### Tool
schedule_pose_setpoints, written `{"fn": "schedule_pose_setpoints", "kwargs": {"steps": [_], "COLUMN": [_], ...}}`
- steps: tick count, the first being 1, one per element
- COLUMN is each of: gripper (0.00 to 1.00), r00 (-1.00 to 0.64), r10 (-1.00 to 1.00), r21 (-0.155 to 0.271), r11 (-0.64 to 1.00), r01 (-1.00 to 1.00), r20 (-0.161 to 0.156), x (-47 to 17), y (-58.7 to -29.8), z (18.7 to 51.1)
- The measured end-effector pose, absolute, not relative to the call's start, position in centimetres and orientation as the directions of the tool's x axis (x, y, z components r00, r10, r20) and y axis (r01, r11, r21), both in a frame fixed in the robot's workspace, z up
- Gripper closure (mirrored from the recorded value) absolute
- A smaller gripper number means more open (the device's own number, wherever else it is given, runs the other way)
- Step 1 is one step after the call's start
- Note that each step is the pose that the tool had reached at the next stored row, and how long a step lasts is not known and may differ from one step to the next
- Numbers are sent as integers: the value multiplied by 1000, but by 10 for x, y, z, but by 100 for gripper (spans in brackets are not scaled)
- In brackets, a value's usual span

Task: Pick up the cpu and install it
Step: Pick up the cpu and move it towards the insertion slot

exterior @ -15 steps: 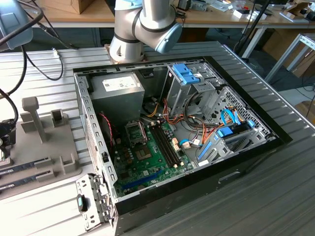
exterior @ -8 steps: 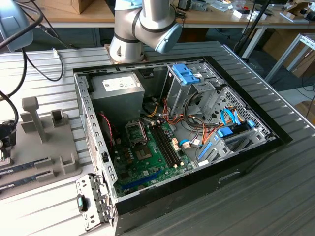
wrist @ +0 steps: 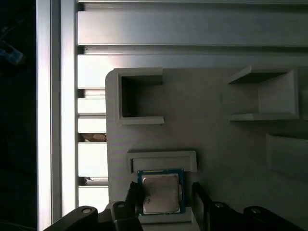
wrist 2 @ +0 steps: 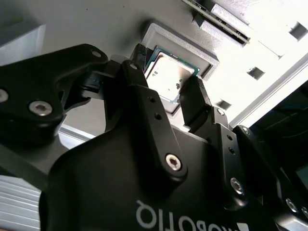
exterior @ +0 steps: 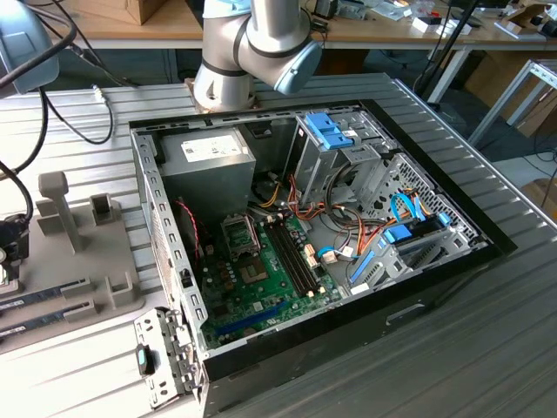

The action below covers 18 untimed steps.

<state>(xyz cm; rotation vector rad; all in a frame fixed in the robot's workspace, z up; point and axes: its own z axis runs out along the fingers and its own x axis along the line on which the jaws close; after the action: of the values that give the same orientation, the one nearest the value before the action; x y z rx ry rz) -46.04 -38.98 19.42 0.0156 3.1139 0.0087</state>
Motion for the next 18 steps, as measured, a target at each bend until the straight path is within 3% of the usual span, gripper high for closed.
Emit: {"fn": "schedule_pose_setpoints", "kwargs": {"steps": [18], "gripper": [46], "r00": [-1000], "r10": [10], "r21": [13], "r11": [1000], "r01": [10], "r20": [-27], "x": [-464], "y": [-387], "z": [190]}}
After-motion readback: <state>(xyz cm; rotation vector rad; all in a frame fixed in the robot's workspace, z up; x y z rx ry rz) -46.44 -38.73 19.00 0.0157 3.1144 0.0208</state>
